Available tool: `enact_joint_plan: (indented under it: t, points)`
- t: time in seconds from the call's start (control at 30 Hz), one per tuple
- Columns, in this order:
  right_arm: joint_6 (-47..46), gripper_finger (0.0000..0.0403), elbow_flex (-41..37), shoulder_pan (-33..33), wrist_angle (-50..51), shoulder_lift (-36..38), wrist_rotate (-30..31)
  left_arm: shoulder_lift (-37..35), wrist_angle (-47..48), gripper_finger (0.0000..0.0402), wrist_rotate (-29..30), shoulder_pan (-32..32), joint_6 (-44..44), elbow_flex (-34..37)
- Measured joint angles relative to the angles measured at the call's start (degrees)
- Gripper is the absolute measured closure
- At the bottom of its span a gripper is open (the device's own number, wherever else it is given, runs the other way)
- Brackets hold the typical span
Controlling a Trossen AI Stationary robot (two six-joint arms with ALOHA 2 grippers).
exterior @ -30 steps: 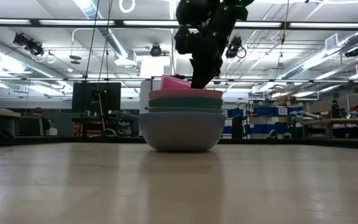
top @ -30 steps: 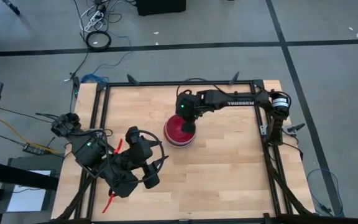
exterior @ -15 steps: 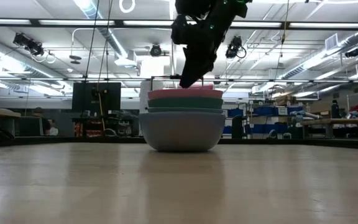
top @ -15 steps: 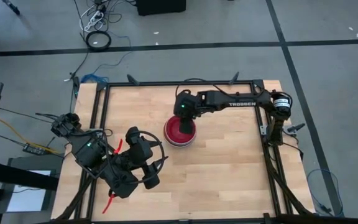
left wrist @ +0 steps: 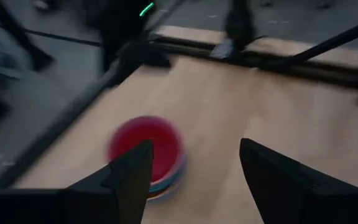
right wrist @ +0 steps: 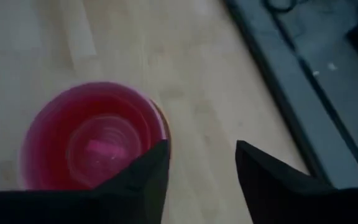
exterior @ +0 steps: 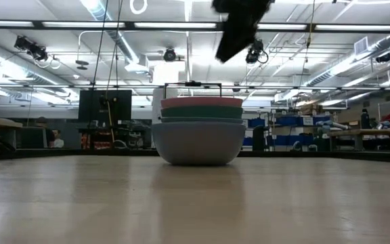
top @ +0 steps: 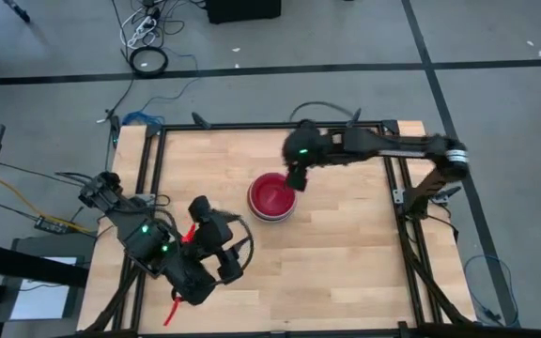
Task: Nest bowls inside each other
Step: Return to Home Position
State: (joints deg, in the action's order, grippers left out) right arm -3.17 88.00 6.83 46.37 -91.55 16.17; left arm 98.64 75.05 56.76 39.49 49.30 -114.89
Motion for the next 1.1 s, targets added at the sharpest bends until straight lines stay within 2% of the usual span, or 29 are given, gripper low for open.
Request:
enact_joint_plan:
  t: [0.07, 0.13, 0.17, 0.27, 0.33, 0.4, 0.5, 0.63, 0.73, 0.83, 0.93, 1.1]
  points:
    - [-0.41, 0.0251, -4.22, -1.72, -2.65, 6.48, 1.25, 0.08, 7.32, 0.0154, 4.29, 2.06, 5.71, 0.73]
    - [-0.53, 0.0285, -9.48, -4.52, -6.05, 13.87, 2.28, 0.03, 16.03, 0.0155, 8.89, 4.75, 15.32, 0.96]
    - [-0.53, 0.0308, -12.71, -6.03, -7.73, 18.31, 3.01, -0.65, 14.58, 0.0157, 11.07, 6.22, 16.81, 1.67]
    - [-1.99, 0.0382, -22.59, -10.49, -11.17, 31.81, 5.97, -4.68, 11.62, 0.0165, 17.27, 12.71, 13.68, 5.45]
    - [-4.74, 0.0393, -29.03, -13.38, -13.01, 40.9, 7.71, -6.76, 15.39, 0.0173, 21.56, 16.28, 18.28, 7.25]
    - [-6.93, 0.0399, -35.29, -16.11, -14.21, 49.6, 8.13, -9.28, 14.07, 0.0182, 24.66, 19.94, 19.75, 10.82]
    - [-8.45, 0.0401, -43.96, -20.78, -16.42, 61.94, 8.19, -12.6, 14.65, 0.0195, 26.19, 22.72, 23.49, 17.32]
    - [-9.67, 0.0402, -54.99, -25.28, -21.94, 75.11, 8.23, -19.34, 15.06, 0.022, 26.13, 23.88, 31.86, 29.83]
    - [-9.86, 0.0403, -62.2, -26.65, -27.81, 81.37, 8.32, -23.32, 14.37, 0.0245, 26.3, 23.18, 40.37, 40.33]
    - [-9.88, 0.0403, -68.05, -26.77, -31.82, 84.24, 8.25, -26.56, 11.35, 0.0277, 29.55, 22.51, 47.27, 50.03]
    - [-9.94, 0.0403, -72.55, -26.57, -35.48, 84.6, 8.25, -28.21, 4.98, 0.0315, 32.92, 21.0, 51.08, 58.7]
    - [-8.06, 0.0403, -78.66, -25.11, -43.24, 82.49, 8.15, -28.49, -6.85, 0.0387, 33.26, 15.39, 55.98, 71.11]
